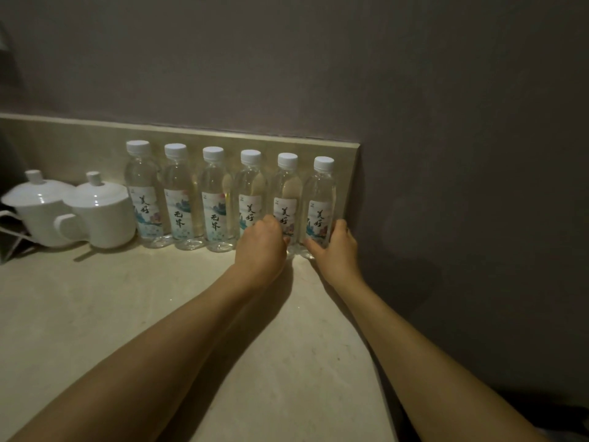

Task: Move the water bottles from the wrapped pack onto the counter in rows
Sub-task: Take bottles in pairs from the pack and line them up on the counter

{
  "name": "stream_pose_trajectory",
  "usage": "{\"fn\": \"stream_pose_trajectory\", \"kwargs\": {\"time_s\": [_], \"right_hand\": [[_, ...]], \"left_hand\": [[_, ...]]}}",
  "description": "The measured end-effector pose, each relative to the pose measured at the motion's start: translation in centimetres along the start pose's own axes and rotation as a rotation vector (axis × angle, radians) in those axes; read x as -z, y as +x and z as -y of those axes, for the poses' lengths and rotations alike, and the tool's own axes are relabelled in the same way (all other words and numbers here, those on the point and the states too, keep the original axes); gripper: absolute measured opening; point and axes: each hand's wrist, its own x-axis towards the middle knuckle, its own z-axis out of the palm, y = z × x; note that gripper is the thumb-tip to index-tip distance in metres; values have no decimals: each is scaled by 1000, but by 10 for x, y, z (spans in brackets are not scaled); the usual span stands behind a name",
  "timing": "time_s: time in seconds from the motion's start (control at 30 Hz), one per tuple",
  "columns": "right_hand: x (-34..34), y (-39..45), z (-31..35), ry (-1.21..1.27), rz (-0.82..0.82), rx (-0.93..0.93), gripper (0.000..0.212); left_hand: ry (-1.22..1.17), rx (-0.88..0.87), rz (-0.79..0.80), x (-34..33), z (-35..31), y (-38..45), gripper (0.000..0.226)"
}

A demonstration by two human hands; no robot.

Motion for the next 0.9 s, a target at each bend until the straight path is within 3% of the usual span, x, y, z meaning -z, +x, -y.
{"fn": "stream_pose_trajectory", "kwargs": {"time_s": [0.9], "right_hand": [[1,0,6,-36,4,-15,47]], "left_hand": [[-23,10,29,4,-1,3,20]]}}
